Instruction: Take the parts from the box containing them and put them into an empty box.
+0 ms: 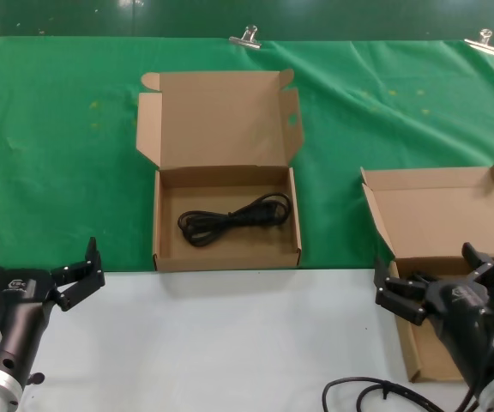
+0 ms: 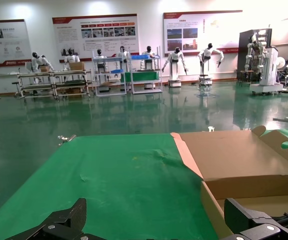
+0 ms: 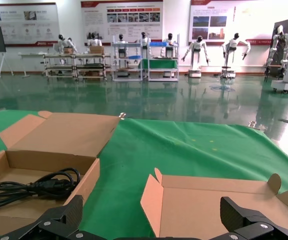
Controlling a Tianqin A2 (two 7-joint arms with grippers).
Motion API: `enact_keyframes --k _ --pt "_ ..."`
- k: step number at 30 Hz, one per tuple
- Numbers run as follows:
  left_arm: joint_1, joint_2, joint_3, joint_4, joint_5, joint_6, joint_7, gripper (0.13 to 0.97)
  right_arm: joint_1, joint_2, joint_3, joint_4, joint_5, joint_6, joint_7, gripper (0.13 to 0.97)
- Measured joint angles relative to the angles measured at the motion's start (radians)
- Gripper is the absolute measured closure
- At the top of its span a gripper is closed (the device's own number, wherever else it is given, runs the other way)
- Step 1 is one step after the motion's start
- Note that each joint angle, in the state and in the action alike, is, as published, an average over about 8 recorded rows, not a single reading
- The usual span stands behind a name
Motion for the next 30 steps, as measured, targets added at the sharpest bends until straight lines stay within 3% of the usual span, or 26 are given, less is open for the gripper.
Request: enact_keyframes --k 30 --pt "0.000 0.000 0.000 0.000 0.000 0.000 0.000 0.132 0.000 0.000 0.000 0.000 0.000 0.000 0.000 0.129"
